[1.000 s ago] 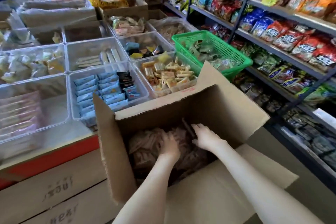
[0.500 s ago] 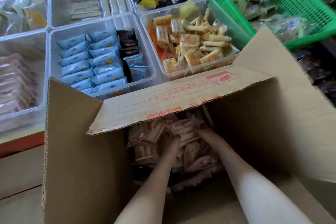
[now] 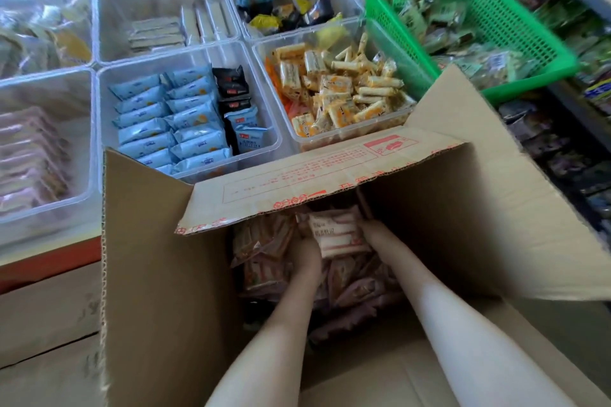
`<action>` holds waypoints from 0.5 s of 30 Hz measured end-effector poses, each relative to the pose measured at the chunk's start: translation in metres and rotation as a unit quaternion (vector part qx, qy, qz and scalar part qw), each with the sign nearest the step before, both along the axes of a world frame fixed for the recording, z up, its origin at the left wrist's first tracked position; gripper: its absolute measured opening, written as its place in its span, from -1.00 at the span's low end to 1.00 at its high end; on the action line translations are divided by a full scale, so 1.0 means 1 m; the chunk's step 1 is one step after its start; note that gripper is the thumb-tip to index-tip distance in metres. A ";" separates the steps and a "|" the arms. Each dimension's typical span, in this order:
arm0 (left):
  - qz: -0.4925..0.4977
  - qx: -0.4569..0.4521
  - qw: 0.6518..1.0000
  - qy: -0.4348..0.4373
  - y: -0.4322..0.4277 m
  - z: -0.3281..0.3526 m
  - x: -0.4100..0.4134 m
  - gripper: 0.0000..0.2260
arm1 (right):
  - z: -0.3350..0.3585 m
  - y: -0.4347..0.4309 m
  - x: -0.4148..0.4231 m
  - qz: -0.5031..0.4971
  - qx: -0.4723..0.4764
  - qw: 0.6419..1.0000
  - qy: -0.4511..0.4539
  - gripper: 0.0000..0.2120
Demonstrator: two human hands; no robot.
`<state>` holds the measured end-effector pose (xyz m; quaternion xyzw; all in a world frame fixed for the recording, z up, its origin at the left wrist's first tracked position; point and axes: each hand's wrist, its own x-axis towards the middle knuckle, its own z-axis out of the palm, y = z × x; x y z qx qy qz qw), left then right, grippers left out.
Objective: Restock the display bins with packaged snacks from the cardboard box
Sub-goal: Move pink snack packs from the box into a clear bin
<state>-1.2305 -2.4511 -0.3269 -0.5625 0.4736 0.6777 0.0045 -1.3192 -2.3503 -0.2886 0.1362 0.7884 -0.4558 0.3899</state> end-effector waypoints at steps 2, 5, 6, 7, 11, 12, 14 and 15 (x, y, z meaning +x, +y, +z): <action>0.012 0.012 1.000 0.020 -0.001 0.034 0.007 -0.62 | 0.022 0.008 0.008 -0.029 -0.039 0.998 0.027 -0.59; 0.025 -0.043 0.996 0.079 0.001 0.099 0.027 -0.65 | 0.063 0.023 0.030 -0.055 -0.115 0.990 0.055 -0.76; 0.019 -0.066 0.992 0.105 0.003 0.115 0.036 -0.68 | 0.078 0.027 0.040 -0.059 -0.128 0.988 0.070 -0.80; 0.015 -0.084 0.988 0.126 0.006 0.131 0.047 -0.67 | 0.092 0.030 0.050 -0.062 -0.138 0.985 0.087 -0.82; -0.018 -0.142 0.978 0.152 0.010 0.189 0.097 -0.58 | 0.140 0.037 0.092 -0.089 -0.214 0.963 0.137 -0.83; -0.028 -0.166 0.973 0.160 0.009 0.204 0.110 -0.57 | 0.152 0.038 0.104 -0.089 -0.238 0.957 0.140 -0.81; -0.043 -0.192 0.963 0.182 0.004 0.228 0.131 -0.57 | 0.173 0.034 0.127 -0.080 -0.275 0.948 0.139 -0.77; -0.048 -0.203 0.959 0.193 -0.001 0.239 0.140 -0.57 | 0.185 0.030 0.137 -0.076 -0.289 0.944 0.140 -0.74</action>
